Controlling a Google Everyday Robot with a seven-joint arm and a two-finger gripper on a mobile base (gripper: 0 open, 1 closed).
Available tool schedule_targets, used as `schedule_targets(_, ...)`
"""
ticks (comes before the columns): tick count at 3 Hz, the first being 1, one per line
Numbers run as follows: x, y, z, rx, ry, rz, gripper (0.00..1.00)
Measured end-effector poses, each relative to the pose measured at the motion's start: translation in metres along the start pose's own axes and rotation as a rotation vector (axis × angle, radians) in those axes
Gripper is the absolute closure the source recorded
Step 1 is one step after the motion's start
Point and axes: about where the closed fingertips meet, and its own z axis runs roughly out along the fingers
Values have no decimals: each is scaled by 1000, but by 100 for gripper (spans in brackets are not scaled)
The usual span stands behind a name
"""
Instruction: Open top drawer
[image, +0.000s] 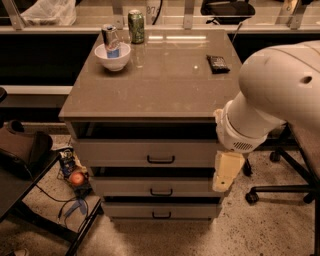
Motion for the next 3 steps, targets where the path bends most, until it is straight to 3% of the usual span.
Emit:
schedule_targets(1,-3,0,5,-11,-23,5,0)
schedule_targets(3,-27,8,88,-101,-102,9,0)
